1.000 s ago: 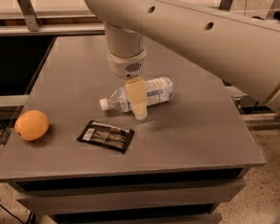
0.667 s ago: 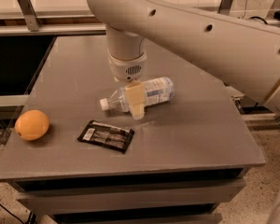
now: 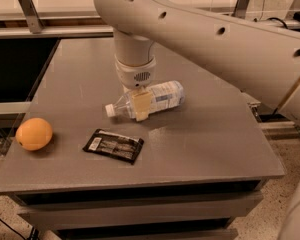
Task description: Place blue plastic bottle upright
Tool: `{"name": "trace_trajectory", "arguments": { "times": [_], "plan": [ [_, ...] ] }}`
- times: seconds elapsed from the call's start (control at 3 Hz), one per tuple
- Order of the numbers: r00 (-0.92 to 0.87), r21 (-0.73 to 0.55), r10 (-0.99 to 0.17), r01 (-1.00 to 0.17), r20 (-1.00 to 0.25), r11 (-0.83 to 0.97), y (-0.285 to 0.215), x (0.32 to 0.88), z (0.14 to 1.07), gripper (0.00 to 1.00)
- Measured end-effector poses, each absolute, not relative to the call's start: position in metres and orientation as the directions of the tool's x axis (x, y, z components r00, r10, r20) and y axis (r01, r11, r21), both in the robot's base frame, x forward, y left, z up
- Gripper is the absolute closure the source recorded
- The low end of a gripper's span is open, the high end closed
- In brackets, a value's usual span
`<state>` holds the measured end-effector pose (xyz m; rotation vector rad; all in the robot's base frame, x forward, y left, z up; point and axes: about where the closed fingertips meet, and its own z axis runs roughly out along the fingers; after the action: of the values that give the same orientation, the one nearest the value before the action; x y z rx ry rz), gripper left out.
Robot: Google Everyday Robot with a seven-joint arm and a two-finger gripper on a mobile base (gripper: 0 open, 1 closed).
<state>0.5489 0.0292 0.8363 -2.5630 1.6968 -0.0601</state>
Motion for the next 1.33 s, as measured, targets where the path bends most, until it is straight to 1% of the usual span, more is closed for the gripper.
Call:
{"name": "trace_trajectory", "arguments": {
  "times": [0.33,0.67,1.0,1.33],
  "plan": [
    [0.39,-0.109,-0.92,-0.917,-0.031,-0.385,0.034,0.553,0.858,0.88],
    [0.376,-0.167,-0.92,-0.919,-0.108,-0.356,0.041,0.563,0.893,1.0],
    [0.368,-0.261,-0.894,-0.917,-0.255,-0.302,0.052,0.566,0.929,1.0],
    [0.351,-0.33,-0.831,-0.919,-0.431,-0.217,0.059,0.558,0.944,1.0]
  ]
}}
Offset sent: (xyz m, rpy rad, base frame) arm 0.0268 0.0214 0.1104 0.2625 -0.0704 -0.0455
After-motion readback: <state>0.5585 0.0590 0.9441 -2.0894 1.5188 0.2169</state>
